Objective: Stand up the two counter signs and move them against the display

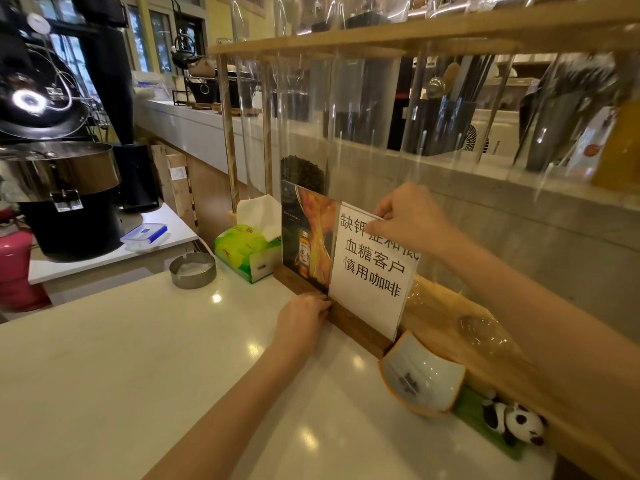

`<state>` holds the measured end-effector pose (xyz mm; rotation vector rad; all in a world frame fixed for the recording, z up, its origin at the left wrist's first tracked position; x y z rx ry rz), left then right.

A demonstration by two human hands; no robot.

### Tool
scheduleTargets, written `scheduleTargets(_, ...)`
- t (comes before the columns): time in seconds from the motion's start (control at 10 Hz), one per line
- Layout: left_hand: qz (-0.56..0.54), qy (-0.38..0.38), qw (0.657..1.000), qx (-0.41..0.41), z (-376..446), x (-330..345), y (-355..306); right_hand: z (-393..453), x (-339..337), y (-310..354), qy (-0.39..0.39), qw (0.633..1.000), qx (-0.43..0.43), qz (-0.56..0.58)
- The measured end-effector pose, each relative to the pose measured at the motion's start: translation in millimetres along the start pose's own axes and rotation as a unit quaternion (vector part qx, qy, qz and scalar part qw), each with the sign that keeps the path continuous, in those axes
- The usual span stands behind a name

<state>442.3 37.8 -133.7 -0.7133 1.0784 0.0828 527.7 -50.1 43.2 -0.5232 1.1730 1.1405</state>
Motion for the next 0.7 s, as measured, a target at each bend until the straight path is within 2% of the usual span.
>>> scheduleTargets(0.2,0.004,0.027,1.0,0.004,-1.7,-3.4,-4.5,-0.4,1.0,2.0,0.016,1.0,-0.008,-0.015)
scheduleTargets(0.3,-0.024,0.071,0.997,-0.011,-1.1,-8.7,-7.7,0.1,0.8,3.4,0.037,0.999,-0.013,-0.025)
scheduleTargets(0.4,-0.048,0.082,0.995,-0.017,-5.1,-21.7,-10.1,-2.3,0.9,5.7,0.041,0.998,-0.024,-0.035)
scheduleTargets(0.5,-0.088,0.033,0.995,-0.025,-14.4,-51.6,-11.4,-11.6,-3.1,13.9,0.011,0.999,-0.039,-0.026)
scheduleTargets(0.7,-0.171,-0.058,0.983,-0.036,-46.8,-111.8,-7.8,-45.7,-17.9,60.6,-0.136,0.977,-0.151,0.064)
Point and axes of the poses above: each hand's wrist, its own z-axis towards the middle knuckle, its own x-axis out of the palm, y = z × x, the point moved 7 cm from there along z, towards the middle knuckle, and after that the axes turned 9 degrees about -z, right-handed, at the moved point
